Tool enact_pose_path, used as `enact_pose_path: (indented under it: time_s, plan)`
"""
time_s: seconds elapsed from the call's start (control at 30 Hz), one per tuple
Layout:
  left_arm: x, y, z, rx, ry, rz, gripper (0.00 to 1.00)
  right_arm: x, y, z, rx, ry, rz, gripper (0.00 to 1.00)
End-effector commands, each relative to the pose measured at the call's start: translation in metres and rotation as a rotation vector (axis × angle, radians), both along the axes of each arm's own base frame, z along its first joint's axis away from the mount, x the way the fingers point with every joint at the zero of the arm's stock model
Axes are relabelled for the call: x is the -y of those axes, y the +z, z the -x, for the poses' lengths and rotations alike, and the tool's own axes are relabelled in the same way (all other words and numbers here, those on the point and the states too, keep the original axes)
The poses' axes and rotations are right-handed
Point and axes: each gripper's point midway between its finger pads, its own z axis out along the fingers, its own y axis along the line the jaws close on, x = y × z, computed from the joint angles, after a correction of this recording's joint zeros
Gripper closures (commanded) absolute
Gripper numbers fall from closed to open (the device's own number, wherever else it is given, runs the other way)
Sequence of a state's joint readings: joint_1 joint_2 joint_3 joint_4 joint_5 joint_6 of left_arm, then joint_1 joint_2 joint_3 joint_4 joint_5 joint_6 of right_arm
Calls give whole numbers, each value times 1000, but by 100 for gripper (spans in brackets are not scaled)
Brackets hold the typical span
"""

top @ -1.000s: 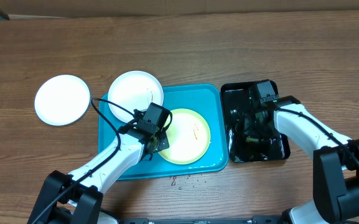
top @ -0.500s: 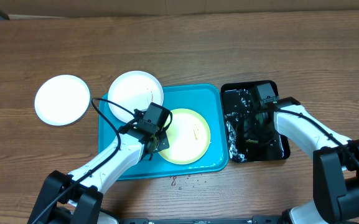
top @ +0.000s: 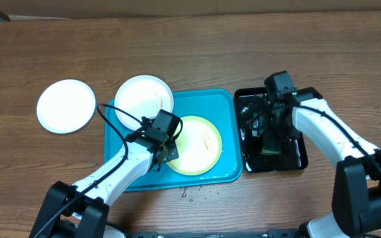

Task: Clean dirty plates on tray and stack at the side
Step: 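Grasp the green-yellow sponge in the black tray with the right gripper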

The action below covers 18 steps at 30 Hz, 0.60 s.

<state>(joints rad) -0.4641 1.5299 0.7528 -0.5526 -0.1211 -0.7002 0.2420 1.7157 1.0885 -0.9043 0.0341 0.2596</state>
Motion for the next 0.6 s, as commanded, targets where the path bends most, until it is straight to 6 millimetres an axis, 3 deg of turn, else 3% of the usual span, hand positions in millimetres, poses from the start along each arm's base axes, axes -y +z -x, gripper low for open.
enact_pose_path:
  time_s: [0.0, 0.17, 0.3, 0.57]
  plan:
    - [-3, 3, -6, 19, -4, -21, 90, 9, -23, 11, -6, -4, 35, 29]
    - [-3, 3, -6, 19, -4, -21, 90, 12, -44, 22, 0, -4, 33, 53]
    - [-3, 3, -6, 19, -4, -21, 91, 10, -41, 16, 20, -4, 28, 96]
    - [-4, 3, -6, 18, 7, -24, 96, 5, 21, -2, -18, -8, 33, 96]
